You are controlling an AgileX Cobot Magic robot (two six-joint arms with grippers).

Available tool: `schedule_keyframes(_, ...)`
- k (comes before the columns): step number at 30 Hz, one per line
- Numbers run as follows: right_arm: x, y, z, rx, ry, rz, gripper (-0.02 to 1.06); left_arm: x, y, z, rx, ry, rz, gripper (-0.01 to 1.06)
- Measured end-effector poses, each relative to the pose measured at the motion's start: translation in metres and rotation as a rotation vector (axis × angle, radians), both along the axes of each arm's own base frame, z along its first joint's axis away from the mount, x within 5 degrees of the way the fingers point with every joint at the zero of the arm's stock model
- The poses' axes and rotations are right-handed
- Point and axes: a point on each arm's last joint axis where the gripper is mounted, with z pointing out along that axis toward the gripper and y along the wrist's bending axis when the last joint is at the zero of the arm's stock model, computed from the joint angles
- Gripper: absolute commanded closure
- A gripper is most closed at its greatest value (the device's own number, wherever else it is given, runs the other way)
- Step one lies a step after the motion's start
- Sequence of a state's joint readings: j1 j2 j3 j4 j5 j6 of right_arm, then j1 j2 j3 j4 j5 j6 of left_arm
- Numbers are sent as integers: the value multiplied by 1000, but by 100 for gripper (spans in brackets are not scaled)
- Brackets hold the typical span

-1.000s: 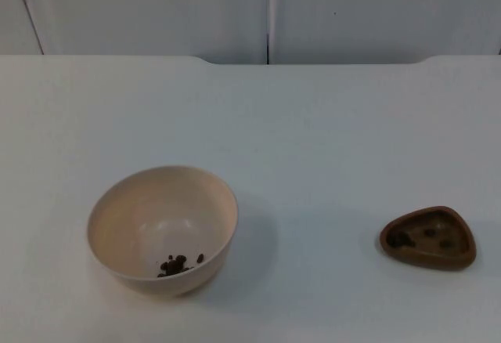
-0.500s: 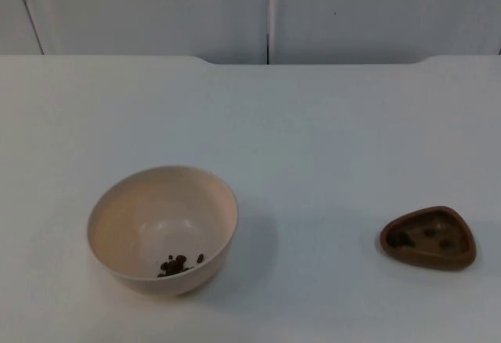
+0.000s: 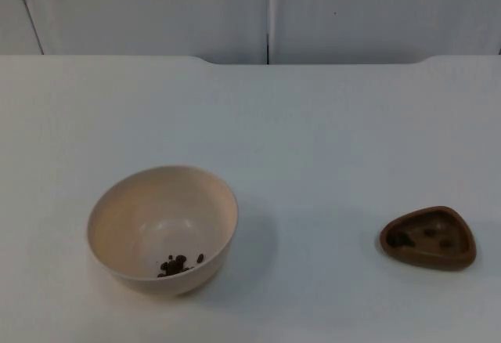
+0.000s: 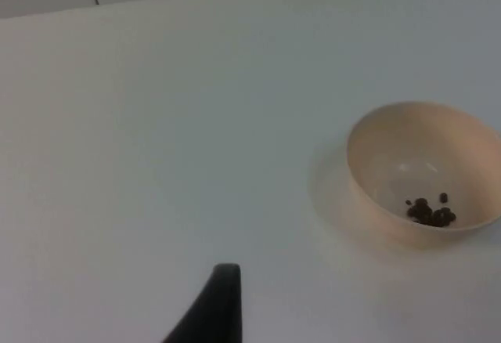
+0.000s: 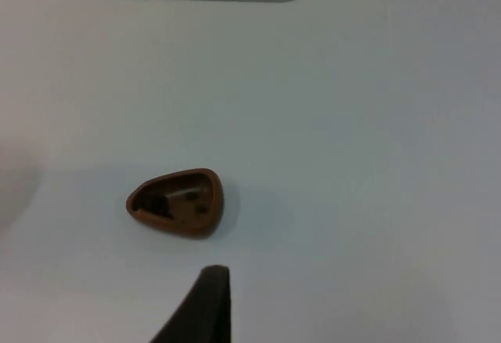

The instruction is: Pick up the bowl with the left hand and pour the coffee beans from the cup into the bowl with the right hand.

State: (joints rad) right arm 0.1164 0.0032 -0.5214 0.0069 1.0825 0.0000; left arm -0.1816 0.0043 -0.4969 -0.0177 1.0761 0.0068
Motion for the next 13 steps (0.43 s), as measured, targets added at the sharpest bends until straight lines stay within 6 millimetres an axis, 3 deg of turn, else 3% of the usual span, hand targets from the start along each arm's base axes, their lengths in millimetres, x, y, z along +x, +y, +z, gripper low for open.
schedule_keyframes(13,0,0,0,0,0,0,-1,0,-1,0,0,0,160,0)
